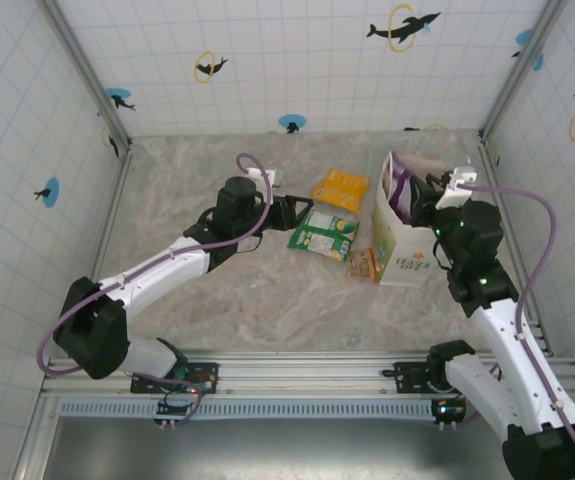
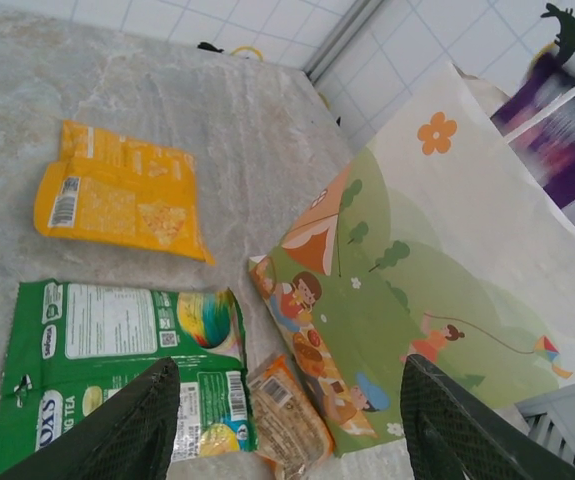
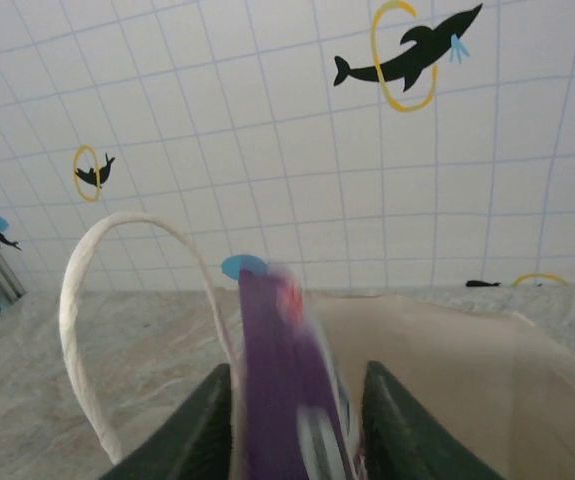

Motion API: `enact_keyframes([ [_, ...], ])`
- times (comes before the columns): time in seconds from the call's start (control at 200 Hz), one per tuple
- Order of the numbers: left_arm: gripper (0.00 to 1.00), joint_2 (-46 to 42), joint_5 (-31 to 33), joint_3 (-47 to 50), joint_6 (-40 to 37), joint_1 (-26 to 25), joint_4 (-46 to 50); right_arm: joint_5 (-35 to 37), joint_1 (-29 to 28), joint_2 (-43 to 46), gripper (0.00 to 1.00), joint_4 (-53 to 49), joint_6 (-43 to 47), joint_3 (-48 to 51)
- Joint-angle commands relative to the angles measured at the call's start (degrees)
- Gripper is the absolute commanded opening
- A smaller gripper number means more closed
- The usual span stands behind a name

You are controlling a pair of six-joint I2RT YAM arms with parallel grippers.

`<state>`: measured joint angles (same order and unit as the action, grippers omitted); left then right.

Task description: Place the snacks into the paper bag

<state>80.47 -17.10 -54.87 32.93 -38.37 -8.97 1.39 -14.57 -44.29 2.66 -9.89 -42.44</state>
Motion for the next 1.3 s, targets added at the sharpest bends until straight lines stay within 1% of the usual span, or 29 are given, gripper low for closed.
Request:
enact_keyframes([
  [0.0, 0.59, 1.0, -0.2, -2.9, 4.5, -0.2, 2.6, -0.2, 0.1, 1.2, 0.43, -1.5, 0.1, -3.4],
  [0.075, 0.58, 1.3, -0.1, -2.4, 8.9, -0.2, 3.3, -0.2, 0.2, 1.4, 0.44, -2.9, 0.2, -4.9],
  [0.16, 0.56, 1.5, 0.6, -1.5, 16.1, -0.2, 3.2, -0.4, 0.1, 1.7, 0.45, -4.4, 0.2, -6.3],
  [0.185, 0.56, 1.4, 0.7, 0.6, 18.4, -0.2, 2.6, -0.5, 0.1, 1.9, 0.45, -4.7, 0.1, -6.5],
  [0.315, 0.59, 0.8, 1.0, 7.7, 33.4, -0.4, -6.0, -0.7, 0.1, 2.6, 0.45, -5.2, 0.0, -7.0],
  [0.375, 0.6, 1.0, 1.8, 10.1, 38.8, -0.6, -8.7, -0.7, 0.1, 3.0, 0.45, -5.4, -0.1, -6.8],
  [0.46, 0.6, 2.0, 3.4, 11.2, 43.8, -1.2, -9.6, -0.5, 0.1, 3.6, 0.45, -5.4, -0.5, -6.5],
  [0.545, 0.6, 3.1, 5.0, 11.4, 46.9, -2.1, -10.4, -0.6, 0.1, 4.1, 0.45, -5.3, -0.8, -6.1],
  [0.645, 0.6, 4.3, 8.8, 11.8, 51.1, -3.6, -10.2, -0.5, 0.1, 4.6, 0.45, -5.2, -0.9, -5.4],
  [0.781, 0.57, 7.7, 12.8, 12.1, 61.5, -5.5, -6.0, -0.7, 0.1, 5.4, 0.45, -5.2, -1.1, -4.5],
  [0.881, 0.56, 10.6, 13.5, 12.8, 65.8, -6.9, -7.9, -1.1, 0.1, 6.0, 0.45, -5.0, -1.4, -3.6],
  [1.006, 0.55, 14.0, 14.9, 11.9, 67.4, -7.7, -9.6, -1.3, 0.1, 6.9, 0.46, -4.9, -1.5, -2.7],
  [1.061, 0.54, 15.6, 15.9, 11.2, 67.9, -7.8, -10.1, -1.2, 0.1, 7.2, 0.46, -4.9, -1.4, -2.5],
  [1.176, 0.53, 18.5, 19.0, 11.3, 72.8, -8.2, -14.2, -1.7, 0.1, 7.6, 0.46, -4.7, -2.2, -1.5],
  [1.236, 0.53, 20.3, 19.1, 10.8, 74.5, -8.6, -16.0, -2.2, 0.1, 7.4, 0.46, -4.4, -2.4, -1.0],
  [1.296, 0.53, 22.2, 18.7, 9.6, 75.1, -8.9, -15.9, -2.3, 0.1, 7.3, 0.46, -4.3, -2.4, -0.5],
])
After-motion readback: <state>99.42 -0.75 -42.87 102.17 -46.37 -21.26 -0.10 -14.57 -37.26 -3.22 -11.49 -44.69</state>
